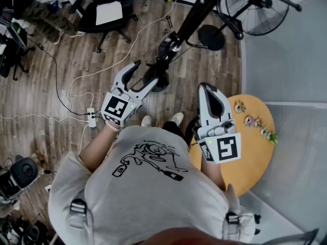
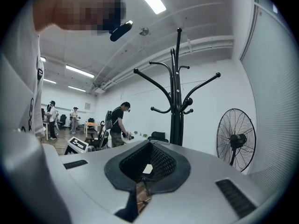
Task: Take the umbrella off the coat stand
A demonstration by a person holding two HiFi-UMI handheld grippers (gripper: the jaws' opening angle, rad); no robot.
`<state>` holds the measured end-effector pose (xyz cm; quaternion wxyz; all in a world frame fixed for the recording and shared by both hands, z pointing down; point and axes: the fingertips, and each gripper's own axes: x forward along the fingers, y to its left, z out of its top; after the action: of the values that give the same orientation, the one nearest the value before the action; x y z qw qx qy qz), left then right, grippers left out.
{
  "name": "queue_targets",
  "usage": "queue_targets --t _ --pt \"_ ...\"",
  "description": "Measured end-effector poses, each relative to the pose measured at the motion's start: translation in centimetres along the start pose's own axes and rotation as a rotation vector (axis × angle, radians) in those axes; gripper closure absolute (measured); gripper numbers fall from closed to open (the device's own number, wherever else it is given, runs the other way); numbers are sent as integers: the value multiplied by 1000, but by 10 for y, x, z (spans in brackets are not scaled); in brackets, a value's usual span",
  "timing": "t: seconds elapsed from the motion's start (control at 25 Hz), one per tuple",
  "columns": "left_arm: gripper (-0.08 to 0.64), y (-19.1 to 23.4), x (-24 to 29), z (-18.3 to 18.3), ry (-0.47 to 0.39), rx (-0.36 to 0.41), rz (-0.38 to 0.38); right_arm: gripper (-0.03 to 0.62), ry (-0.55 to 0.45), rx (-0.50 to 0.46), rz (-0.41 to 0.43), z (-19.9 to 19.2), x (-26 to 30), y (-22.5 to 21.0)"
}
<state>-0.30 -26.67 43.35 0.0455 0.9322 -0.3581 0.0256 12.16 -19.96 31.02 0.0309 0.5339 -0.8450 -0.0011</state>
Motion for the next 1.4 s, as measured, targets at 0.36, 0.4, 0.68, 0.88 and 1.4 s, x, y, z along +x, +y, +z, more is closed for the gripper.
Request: queue_targets --t 0.36,0.4,0.68,0.88,1.4 --pt "247 16 25 -60 47 32 -45 577 12 -20 -3 2 -2 2" --pt "247 17 29 -68 52 37 -54 577 13 -23 -3 2 -2 3" --pt "261 25 54 -113 86 68 -116 577 27 -37 -2 0 -4 3" --pt "279 32 68 -133 113 48 -131 577 36 -45 -6 2 -5 4" --pt "282 33 109 -198 210 31 -172 577 59 -40 -38 -6 -20 4"
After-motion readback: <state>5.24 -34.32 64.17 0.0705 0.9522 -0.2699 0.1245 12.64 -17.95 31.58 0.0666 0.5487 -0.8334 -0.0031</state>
